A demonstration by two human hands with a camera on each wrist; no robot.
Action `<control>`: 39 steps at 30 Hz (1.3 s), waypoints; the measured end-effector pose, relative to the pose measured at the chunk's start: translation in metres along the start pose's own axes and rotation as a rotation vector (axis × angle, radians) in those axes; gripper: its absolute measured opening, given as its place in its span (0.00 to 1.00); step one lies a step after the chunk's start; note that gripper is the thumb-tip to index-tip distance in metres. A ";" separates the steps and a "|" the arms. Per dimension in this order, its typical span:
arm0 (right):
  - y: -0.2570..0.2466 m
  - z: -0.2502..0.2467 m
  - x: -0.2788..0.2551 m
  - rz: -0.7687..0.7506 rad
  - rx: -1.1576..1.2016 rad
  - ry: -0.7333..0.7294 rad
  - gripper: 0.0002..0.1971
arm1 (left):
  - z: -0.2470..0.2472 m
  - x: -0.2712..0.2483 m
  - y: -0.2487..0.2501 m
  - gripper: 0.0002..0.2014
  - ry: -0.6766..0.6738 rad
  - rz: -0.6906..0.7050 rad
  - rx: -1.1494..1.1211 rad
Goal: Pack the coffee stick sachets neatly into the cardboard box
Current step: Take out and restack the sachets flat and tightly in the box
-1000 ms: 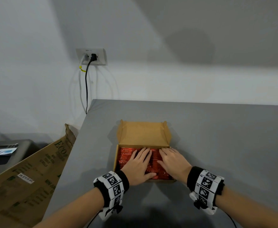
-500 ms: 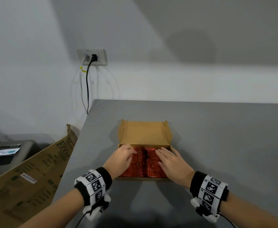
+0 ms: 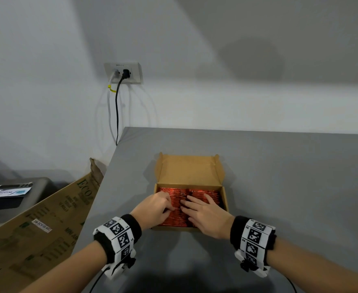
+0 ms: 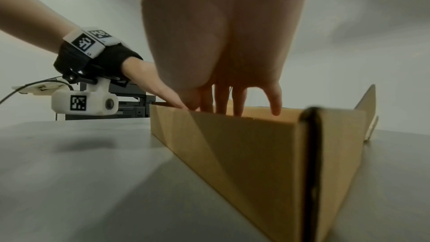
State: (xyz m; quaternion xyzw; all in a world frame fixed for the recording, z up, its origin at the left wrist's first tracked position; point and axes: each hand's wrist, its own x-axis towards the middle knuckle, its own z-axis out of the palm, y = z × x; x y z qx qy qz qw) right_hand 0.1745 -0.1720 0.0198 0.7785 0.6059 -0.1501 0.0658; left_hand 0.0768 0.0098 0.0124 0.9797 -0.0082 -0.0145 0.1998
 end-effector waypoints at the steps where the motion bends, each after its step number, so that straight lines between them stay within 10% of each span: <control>1: -0.001 0.000 0.001 0.003 -0.009 -0.005 0.25 | 0.001 0.000 0.000 0.14 0.010 0.009 0.011; 11: 0.001 0.006 -0.003 0.010 0.032 0.007 0.49 | 0.003 -0.008 -0.005 0.19 0.043 0.091 0.074; 17: 0.003 0.004 -0.014 0.127 0.044 0.061 0.43 | 0.000 -0.008 -0.009 0.25 0.105 0.070 0.071; 27: 0.018 0.032 -0.025 0.420 0.059 -0.001 0.40 | 0.012 -0.016 -0.020 0.46 -0.269 0.123 0.403; 32: 0.021 0.030 -0.026 0.311 0.042 0.031 0.58 | 0.014 -0.013 -0.021 0.44 -0.266 0.111 0.574; 39: 0.022 0.016 -0.016 0.343 0.180 0.153 0.58 | -0.017 0.003 -0.013 0.48 0.012 -0.131 -0.161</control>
